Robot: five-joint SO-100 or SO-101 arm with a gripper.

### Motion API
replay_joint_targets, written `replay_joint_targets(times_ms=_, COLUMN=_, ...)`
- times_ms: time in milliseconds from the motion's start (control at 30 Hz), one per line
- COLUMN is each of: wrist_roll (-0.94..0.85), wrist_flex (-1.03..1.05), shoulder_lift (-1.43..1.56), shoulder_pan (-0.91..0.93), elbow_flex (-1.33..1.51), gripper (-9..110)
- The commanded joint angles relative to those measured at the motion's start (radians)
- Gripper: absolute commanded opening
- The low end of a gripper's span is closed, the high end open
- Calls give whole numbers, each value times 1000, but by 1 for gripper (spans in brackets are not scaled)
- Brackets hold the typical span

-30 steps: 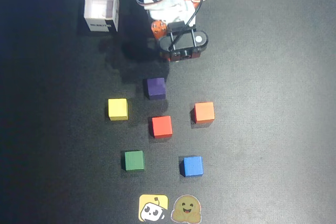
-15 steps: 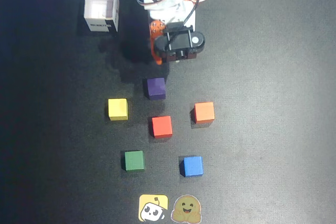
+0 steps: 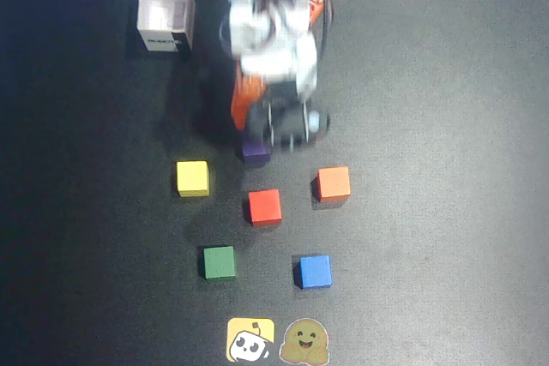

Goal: Put the purple cube on top of the yellow cube.

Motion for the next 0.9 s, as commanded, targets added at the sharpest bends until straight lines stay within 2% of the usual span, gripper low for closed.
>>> replay_joint_targets(times_ms=0, wrist_roll=-11, wrist_flex=-29, shoulder_lift=-161, shoulder_pan=23, elbow_flex=-103, gripper=22)
replay_joint_targets(times_ms=600, wrist_roll=-51, wrist_flex=-179, shoulder_lift=-407, shoulder_pan=55, elbow_flex=-87, gripper=21)
replay_joint_targets(times_ms=733, wrist_roll=-51, wrist_flex=-204, shoulder_lift=-420, shoulder_pan=57, elbow_flex=-74, gripper=17)
replay_joint_targets(times_ms=867, wrist_roll=-40, wrist_flex=-209, shoulder_lift=-423, shoulder_pan=58, elbow_flex=-72, gripper=6)
